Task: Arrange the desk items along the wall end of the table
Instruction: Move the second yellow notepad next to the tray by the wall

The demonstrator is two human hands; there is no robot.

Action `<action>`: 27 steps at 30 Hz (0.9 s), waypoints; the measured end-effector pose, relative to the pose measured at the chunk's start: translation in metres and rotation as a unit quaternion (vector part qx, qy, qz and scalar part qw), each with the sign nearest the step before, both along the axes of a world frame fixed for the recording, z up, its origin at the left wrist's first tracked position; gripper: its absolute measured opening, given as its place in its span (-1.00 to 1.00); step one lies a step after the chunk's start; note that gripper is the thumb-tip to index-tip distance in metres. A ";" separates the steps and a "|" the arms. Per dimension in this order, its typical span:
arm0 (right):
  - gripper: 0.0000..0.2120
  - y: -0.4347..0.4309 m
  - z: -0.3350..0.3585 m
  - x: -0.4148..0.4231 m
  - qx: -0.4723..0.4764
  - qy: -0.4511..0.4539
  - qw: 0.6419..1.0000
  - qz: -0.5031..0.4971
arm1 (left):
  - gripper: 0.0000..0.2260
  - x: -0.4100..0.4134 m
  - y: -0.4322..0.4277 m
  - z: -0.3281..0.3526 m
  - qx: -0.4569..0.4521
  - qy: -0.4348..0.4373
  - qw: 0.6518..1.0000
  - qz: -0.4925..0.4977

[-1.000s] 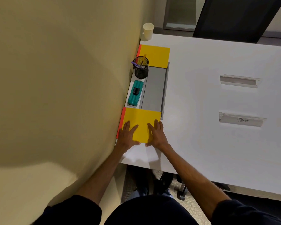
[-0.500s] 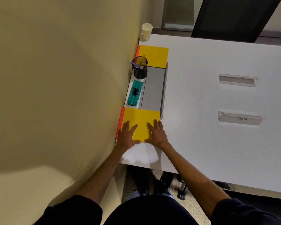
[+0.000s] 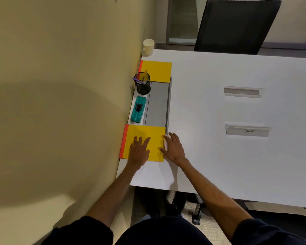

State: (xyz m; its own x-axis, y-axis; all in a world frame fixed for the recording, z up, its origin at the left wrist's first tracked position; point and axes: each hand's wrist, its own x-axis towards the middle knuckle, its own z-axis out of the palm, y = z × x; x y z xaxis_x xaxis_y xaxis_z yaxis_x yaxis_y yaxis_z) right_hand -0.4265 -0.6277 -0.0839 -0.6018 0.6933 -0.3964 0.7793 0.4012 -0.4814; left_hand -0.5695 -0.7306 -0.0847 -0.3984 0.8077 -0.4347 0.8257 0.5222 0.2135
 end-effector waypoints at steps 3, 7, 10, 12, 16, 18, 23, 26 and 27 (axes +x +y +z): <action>-0.36 0.011 0.009 0.015 0.011 0.015 1.000 -0.016 | -0.44 0.013 0.010 0.009 0.015 -0.010 1.000 0.000; -0.40 0.025 0.021 0.039 0.033 0.028 0.998 -0.044 | -0.50 0.030 0.023 0.016 0.038 -0.019 0.999 -0.009; -0.41 0.038 0.031 0.057 0.044 0.039 0.996 -0.071 | -0.52 0.047 0.039 0.025 0.060 -0.023 0.998 -0.017; -0.41 0.046 0.038 0.070 0.054 0.043 0.993 -0.091 | -0.52 0.060 0.051 0.033 0.085 -0.020 0.996 -0.025; -0.43 0.061 0.050 0.097 0.067 0.060 0.987 -0.133 | -0.50 0.083 0.069 0.045 0.133 0.011 0.988 -0.079; -0.44 0.067 0.054 0.111 0.073 0.073 0.983 -0.151 | -0.49 0.095 0.081 0.051 0.128 0.010 0.988 -0.089; -0.44 0.076 0.066 0.142 0.082 0.097 0.968 -0.215 | -0.46 0.121 0.111 0.063 0.125 -0.044 0.987 -0.085; -0.44 0.079 0.070 0.157 0.087 0.113 0.958 -0.250 | -0.47 0.135 0.124 0.065 0.143 -0.055 0.983 -0.104; -0.44 0.079 0.072 0.162 0.088 0.116 0.953 -0.264 | -0.47 0.139 0.127 0.066 0.149 -0.061 0.981 -0.111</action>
State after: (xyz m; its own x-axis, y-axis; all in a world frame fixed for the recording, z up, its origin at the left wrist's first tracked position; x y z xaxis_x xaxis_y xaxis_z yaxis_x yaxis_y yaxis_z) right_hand -0.2647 -0.5485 -0.0120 -0.2071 0.9675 -0.1455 0.7754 0.0716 -0.6273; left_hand -0.4303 -0.6033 -0.0190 -0.1576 0.9672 -0.1990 0.8707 0.2312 0.4341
